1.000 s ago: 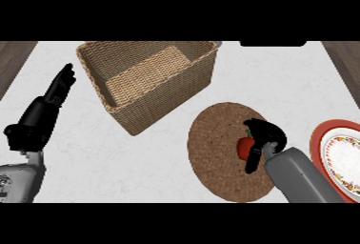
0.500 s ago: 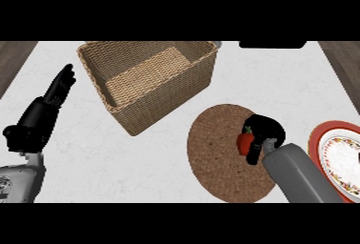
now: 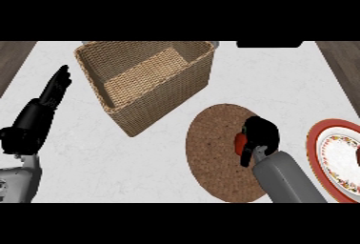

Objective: Pick the bell pepper from the placemat and place it in the basket

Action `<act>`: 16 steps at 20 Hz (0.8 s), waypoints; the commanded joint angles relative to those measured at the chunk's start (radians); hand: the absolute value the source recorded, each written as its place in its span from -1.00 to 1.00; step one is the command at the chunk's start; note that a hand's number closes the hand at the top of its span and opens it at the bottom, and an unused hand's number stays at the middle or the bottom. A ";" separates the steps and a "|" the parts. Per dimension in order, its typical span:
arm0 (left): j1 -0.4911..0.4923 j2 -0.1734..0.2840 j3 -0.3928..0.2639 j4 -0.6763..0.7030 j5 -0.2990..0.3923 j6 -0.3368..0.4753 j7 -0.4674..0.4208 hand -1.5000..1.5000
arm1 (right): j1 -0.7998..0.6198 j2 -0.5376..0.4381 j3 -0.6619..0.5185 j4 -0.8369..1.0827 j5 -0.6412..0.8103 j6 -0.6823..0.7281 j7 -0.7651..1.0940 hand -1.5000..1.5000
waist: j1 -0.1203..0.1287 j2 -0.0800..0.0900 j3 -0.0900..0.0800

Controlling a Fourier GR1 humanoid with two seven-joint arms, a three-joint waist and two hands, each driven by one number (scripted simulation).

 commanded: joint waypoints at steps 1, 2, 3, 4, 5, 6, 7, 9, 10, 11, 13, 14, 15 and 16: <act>0.013 -0.011 0.001 -0.006 -0.009 0.018 0.009 0.00 | 0.104 0.085 -0.004 -0.060 0.127 -0.193 0.275 1.00 | -0.034 -0.002 0.007; 0.020 0.000 0.013 0.016 -0.004 0.008 -0.007 0.00 | 0.135 0.089 0.028 -0.104 0.177 -0.210 0.321 1.00 | -0.036 0.000 0.006; 0.027 0.001 0.016 0.003 0.007 0.001 -0.003 0.00 | 0.117 0.107 0.031 -0.113 0.227 -0.235 0.377 1.00 | -0.017 0.003 0.007; 0.034 0.006 0.015 -0.013 0.013 -0.009 0.003 0.00 | 0.149 0.126 0.063 -0.157 0.279 -0.249 0.422 1.00 | -0.019 -0.001 0.006; 0.021 -0.005 0.006 -0.029 -0.004 0.012 0.005 0.00 | 0.124 0.132 0.057 -0.191 0.319 -0.245 0.458 1.00 | -0.017 -0.001 0.007; 0.012 -0.025 -0.011 0.012 -0.022 0.024 -0.015 0.00 | 0.092 0.135 0.053 -0.237 0.359 -0.256 0.463 1.00 | -0.029 0.002 0.006; 0.012 -0.018 0.000 -0.006 -0.014 0.024 0.015 0.00 | 0.085 0.139 0.050 -0.276 0.399 -0.245 0.490 1.00 | -0.026 -0.002 0.006; 0.046 -0.001 0.009 -0.023 -0.006 0.006 -0.005 0.00 | 0.090 0.122 0.042 -0.358 0.491 -0.325 0.455 1.00 | -0.026 -0.008 0.006; 0.043 0.001 0.019 0.003 0.001 0.003 -0.013 0.00 | 0.061 0.134 0.039 -0.408 0.525 -0.328 0.448 1.00 | -0.029 -0.007 0.006; 0.028 0.001 0.026 0.026 0.001 0.007 -0.013 0.00 | 0.011 0.153 0.035 -0.456 0.560 -0.346 0.431 1.00 | -0.037 -0.008 0.005; 0.039 0.013 0.030 0.023 -0.002 0.001 -0.018 0.00 | -0.039 0.180 0.020 -0.561 0.564 -0.356 0.401 1.00 | -0.023 -0.007 0.007; 0.019 -0.014 0.001 0.009 -0.009 0.009 -0.011 0.00 | -0.059 0.181 0.054 -0.575 0.598 -0.359 0.418 1.00 | -0.012 -0.001 0.008; 0.000 0.000 0.003 -0.009 -0.005 -0.002 0.017 0.00 | -0.097 0.181 0.056 -0.620 0.590 -0.359 0.409 1.00 | -0.005 -0.003 0.009; 0.012 -0.011 0.002 0.010 0.005 -0.009 -0.013 0.00 | -0.146 0.182 0.052 -0.645 0.598 -0.344 0.424 1.00 | 0.003 0.002 0.007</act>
